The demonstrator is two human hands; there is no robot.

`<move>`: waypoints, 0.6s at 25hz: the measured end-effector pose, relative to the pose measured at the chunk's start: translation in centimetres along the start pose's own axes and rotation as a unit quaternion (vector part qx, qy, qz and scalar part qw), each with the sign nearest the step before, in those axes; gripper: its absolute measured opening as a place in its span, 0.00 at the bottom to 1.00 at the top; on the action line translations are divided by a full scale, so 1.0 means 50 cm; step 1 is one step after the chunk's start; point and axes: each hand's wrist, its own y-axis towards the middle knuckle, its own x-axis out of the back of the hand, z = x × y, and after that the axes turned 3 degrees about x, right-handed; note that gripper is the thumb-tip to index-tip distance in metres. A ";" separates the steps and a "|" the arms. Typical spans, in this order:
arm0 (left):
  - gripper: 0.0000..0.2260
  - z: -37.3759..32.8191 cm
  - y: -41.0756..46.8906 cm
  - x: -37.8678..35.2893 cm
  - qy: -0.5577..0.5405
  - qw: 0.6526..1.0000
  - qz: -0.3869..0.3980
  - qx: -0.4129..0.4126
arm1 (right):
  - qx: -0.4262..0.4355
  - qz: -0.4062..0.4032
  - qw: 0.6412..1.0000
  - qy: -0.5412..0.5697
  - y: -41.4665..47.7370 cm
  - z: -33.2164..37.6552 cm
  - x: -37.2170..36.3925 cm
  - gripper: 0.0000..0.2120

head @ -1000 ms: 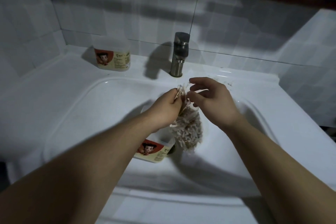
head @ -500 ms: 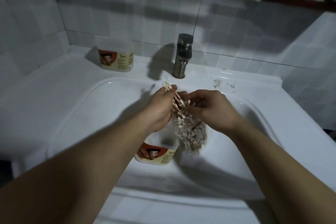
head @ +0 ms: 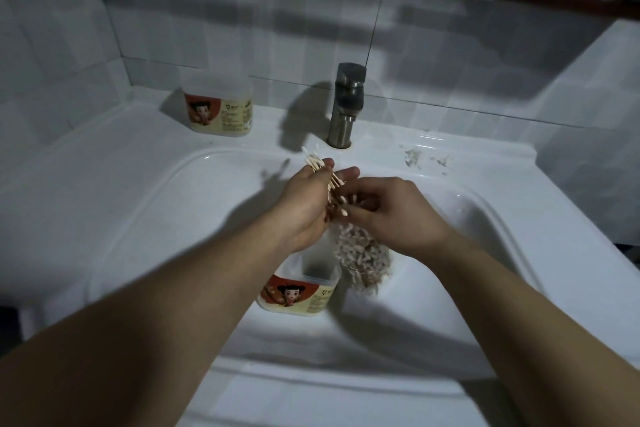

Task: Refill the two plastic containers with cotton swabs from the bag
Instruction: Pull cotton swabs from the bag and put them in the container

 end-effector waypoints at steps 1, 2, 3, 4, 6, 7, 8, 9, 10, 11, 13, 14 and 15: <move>0.13 0.000 0.000 -0.002 -0.004 1.000 0.002 -0.002 | -0.012 -0.012 1.000 0.019 0.001 -0.001 0.000 0.08; 0.12 0.000 -0.001 -0.003 -0.010 1.000 0.003 -0.003 | -0.028 -0.016 0.999 0.037 0.001 -0.003 0.001 0.05; 0.11 0.000 -0.002 -0.004 -0.016 1.000 0.002 -0.003 | -0.041 -0.012 0.998 0.051 0.001 -0.003 0.002 0.04; 0.09 -0.001 -0.002 -0.005 -0.021 1.000 -0.001 -0.003 | -0.049 -0.003 0.997 0.062 0.000 -0.002 0.003 0.04; 0.07 -0.002 -0.004 -0.007 -0.038 0.999 -0.010 -0.007 | -0.051 0.021 0.996 0.075 -0.001 0.001 0.003 0.03; 0.07 -0.003 -0.004 -0.007 -0.047 0.999 -0.015 -0.012 | -0.053 0.025 0.995 0.082 -0.001 0.003 0.002 0.03; 0.07 -0.003 -0.003 -0.006 -0.054 0.998 -0.019 -0.017 | -0.059 0.024 0.994 0.093 0.000 0.005 0.001 0.02; 0.07 -0.002 -0.003 -0.006 -0.059 0.998 -0.023 -0.020 | -0.064 0.022 0.993 0.096 0.000 0.007 0.000 0.04; 0.07 -0.001 -0.003 -0.008 -0.064 0.997 -0.025 -0.020 | -0.063 0.020 0.995 0.081 0.000 0.007 -0.002 0.06; 0.07 0.001 -0.004 -0.010 -0.067 0.997 -0.026 -0.019 | -0.056 0.019 0.997 0.052 -0.001 0.007 -0.004 0.08; 0.07 0.003 -0.007 -0.015 -0.069 0.997 -0.023 -0.019 | -0.051 0.012 0.998 0.018 0.001 0.008 -0.010 0.07; 0.07 0.002 -0.007 -0.016 -0.071 0.997 -0.022 -0.021 | -0.057 0.004 0.998 0.022 0.003 0.006 -0.010 0.06; 0.07 0.001 -0.004 -0.016 -0.073 0.997 -0.022 -0.025 | -0.065 -0.006 0.998 0.025 0.005 0.003 -0.009 0.05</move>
